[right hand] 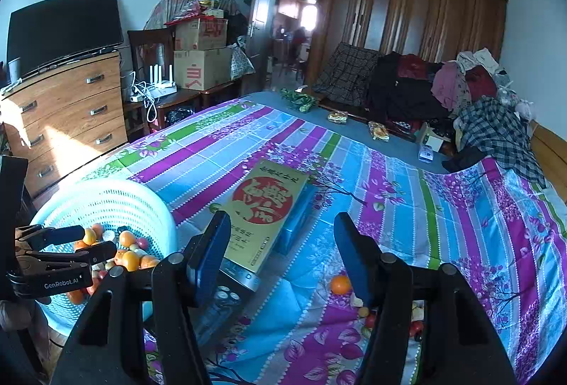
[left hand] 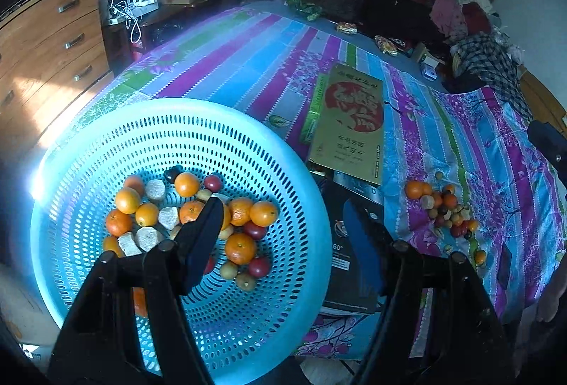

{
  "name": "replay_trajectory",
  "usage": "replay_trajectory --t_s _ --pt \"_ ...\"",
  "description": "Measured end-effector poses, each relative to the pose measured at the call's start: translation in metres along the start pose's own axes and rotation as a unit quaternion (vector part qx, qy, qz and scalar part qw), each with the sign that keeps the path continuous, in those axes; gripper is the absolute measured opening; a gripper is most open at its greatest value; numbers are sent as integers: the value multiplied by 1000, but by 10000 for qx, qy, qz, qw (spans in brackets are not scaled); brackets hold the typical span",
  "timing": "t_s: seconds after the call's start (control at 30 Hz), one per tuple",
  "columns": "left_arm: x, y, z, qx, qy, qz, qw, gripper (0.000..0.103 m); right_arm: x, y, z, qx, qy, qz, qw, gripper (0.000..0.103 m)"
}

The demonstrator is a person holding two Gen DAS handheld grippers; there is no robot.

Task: Organize fruits
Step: 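Move both open tools back over the fruit pile, then grasp an orange with the right tool while the left tool grasps a red tomato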

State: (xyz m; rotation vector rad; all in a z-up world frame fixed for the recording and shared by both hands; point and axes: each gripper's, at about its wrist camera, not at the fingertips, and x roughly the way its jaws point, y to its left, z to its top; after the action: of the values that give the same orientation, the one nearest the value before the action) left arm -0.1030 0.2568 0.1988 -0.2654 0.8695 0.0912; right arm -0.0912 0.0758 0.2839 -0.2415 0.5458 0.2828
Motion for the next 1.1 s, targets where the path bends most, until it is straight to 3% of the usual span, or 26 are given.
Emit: replay_trajectory --t_s 0.4,0.57,0.87,1.0,1.1 --pt "11 -66 -6 471 147 -110 9987 71 -7 -57 -30 310 101 -82 9994 64" --pt "23 -103 -12 712 288 -262 9967 71 -5 -94 -62 521 248 -52 9983 64" --pt "70 -173 -36 1247 878 -570 9867 73 22 -182 -182 983 1201 -201 9877 64" --pt "92 -197 -52 1464 1166 -679 9800 74 31 -243 -254 1595 1744 -389 9709 64" --pt "114 -218 -65 1714 1347 -902 9718 74 33 -275 -287 2028 1953 -524 9581 64"
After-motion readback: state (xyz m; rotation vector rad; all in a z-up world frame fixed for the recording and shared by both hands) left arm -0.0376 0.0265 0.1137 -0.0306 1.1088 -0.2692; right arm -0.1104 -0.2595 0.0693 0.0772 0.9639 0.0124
